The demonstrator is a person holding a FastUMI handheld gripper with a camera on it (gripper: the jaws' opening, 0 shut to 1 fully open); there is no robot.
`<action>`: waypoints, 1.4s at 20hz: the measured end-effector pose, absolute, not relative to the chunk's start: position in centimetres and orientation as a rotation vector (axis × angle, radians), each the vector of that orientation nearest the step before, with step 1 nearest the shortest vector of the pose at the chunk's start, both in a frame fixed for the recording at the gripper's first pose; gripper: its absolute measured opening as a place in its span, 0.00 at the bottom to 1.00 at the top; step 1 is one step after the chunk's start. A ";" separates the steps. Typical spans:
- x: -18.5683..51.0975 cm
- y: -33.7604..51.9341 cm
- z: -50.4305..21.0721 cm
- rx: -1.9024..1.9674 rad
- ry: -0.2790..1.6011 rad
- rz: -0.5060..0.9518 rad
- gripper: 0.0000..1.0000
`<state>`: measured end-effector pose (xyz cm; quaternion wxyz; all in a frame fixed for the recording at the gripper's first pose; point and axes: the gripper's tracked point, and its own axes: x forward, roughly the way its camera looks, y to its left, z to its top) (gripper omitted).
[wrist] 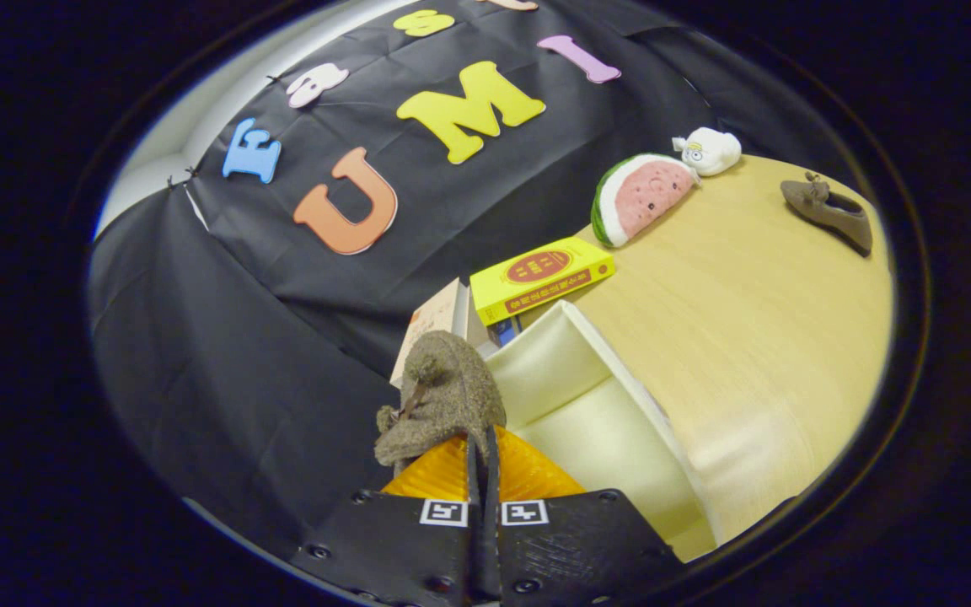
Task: Open the storage box then place both shoes into the box .Put the left shoe in first, then the right shoe, with the right side of both shoes facing outward in a uniform manner.
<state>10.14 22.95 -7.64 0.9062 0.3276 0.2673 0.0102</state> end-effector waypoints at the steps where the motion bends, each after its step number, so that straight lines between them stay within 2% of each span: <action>1: 9.9 23.3 -8.0 0.677 0.561 0.016 0.00; 6: 9.7 24.6 -10.4 0.684 0.624 0.005 0.00; 9: 9.8 25.3 -11.3 0.665 0.667 0.014 0.04; 11: 9.6 26.1 -11.0 0.682 0.676 0.059 0.17; 12: 9.7 26.4 -10.5 0.682 0.668 0.075 0.26; 17: 9.1 25.1 -6.1 0.527 0.544 0.138 0.55; 20: 8.5 22.4 -3.1 0.376 0.423 0.161 0.80; 24: 7.3 17.7 0.8 0.252 0.297 0.162 0.92; 28: 5.5 11.1 2.6 0.148 0.240 0.155 0.95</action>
